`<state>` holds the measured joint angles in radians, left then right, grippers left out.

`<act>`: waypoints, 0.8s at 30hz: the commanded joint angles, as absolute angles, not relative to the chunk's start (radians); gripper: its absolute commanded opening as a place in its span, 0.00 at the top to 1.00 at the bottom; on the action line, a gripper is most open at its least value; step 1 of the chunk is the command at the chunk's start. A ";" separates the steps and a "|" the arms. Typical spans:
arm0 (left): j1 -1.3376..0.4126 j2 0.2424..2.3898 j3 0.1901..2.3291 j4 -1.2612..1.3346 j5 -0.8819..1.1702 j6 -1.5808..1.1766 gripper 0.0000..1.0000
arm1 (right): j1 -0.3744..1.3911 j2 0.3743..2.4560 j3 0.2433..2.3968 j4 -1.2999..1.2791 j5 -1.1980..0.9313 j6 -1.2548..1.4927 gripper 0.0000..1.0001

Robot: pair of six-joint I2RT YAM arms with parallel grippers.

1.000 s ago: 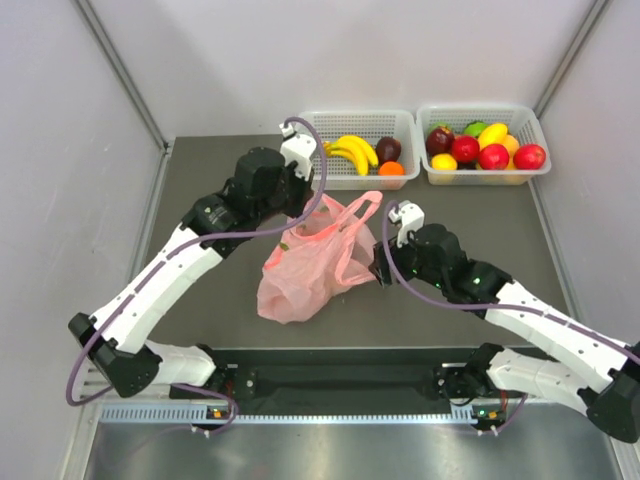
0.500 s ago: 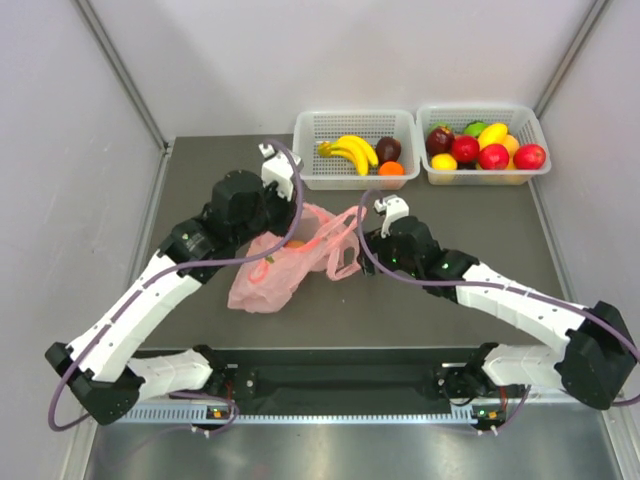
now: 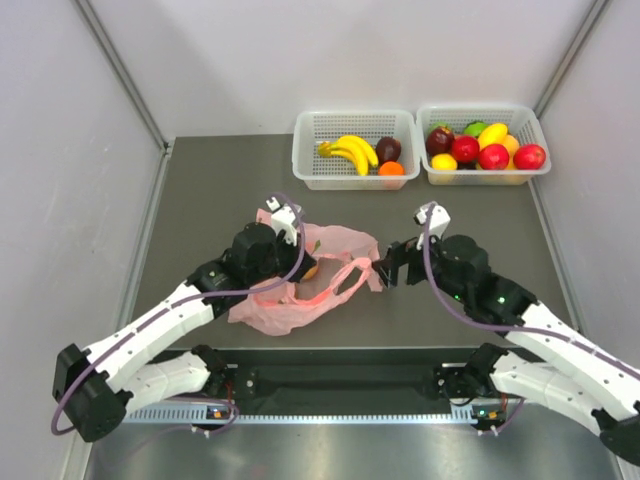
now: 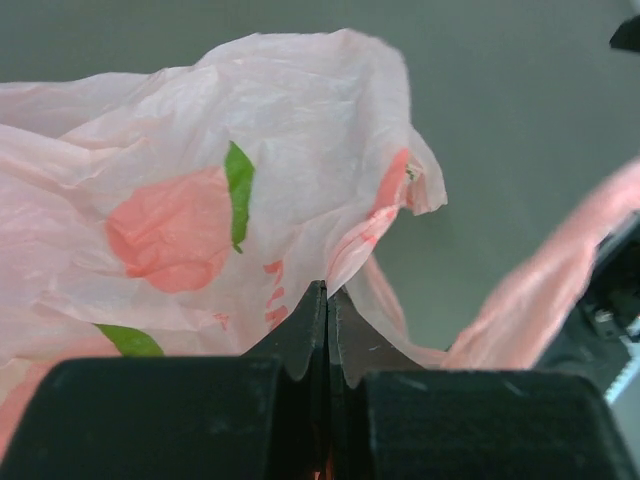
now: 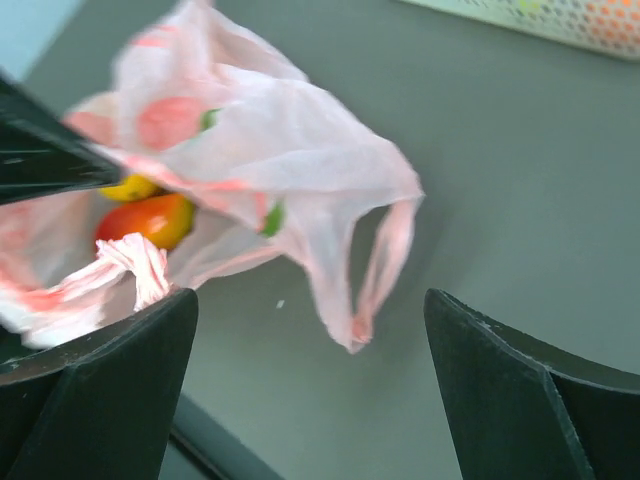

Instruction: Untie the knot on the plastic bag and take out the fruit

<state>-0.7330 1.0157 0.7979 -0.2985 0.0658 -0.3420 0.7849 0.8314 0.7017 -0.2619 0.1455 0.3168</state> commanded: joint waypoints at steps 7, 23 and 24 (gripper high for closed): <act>-0.770 0.992 0.730 -0.054 0.126 -0.486 1.00 | 0.827 0.802 0.707 -0.324 -0.068 0.244 0.04; -0.772 1.028 0.729 -0.045 0.114 -0.480 1.00 | 0.844 0.767 0.667 -0.212 -0.214 0.259 0.07; -0.772 1.031 0.726 -0.046 0.104 -0.480 1.00 | 0.845 0.762 0.663 -0.203 -0.250 0.262 0.08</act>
<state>-0.7677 1.0260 0.7345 -0.1173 0.1154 -0.4740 0.8249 0.7910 0.6762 -0.2665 -0.1581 0.2623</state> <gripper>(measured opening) 0.012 0.928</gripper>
